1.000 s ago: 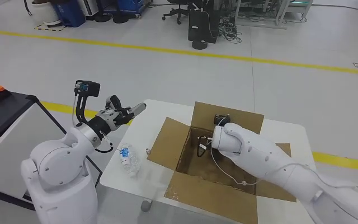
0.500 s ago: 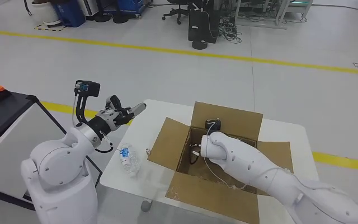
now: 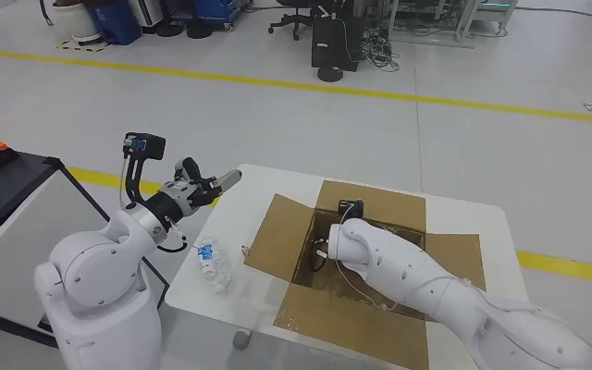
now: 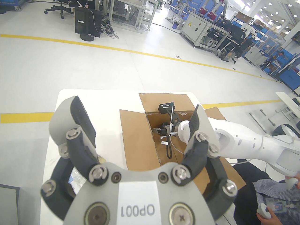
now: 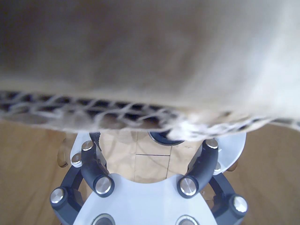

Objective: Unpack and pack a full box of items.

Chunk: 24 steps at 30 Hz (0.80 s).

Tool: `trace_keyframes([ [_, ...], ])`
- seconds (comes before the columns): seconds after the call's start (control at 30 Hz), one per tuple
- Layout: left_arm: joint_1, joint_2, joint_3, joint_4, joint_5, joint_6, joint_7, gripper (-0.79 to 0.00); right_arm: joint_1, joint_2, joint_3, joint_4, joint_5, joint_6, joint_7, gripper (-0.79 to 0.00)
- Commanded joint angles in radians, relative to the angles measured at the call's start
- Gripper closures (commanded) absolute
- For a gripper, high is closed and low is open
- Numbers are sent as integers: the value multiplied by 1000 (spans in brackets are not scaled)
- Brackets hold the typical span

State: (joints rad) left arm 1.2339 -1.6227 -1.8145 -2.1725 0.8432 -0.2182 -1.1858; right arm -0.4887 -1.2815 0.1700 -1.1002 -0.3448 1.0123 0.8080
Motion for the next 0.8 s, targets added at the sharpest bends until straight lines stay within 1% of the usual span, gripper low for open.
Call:
trace_keyframes([
  [0.0, 0, 0, 0, 0, 0, 0, 0, -785, 2, 6, 0, -3, 3, 0, 0, -785],
  [0.3, 0, 0, 0, 0, 0, 0, 0, -785, -20, 50, 22, -59, 8, 0, 0, -785],
  [0.6, 0, 0, 0, 0, 0, 0, 0, -785, -55, 92, 68, -105, -7, 0, 0, -785],
  [0.77, 0, 0, 0, 0, 0, 0, 0, -785, -83, 113, 115, -135, -29, 0, 0, -785],
])
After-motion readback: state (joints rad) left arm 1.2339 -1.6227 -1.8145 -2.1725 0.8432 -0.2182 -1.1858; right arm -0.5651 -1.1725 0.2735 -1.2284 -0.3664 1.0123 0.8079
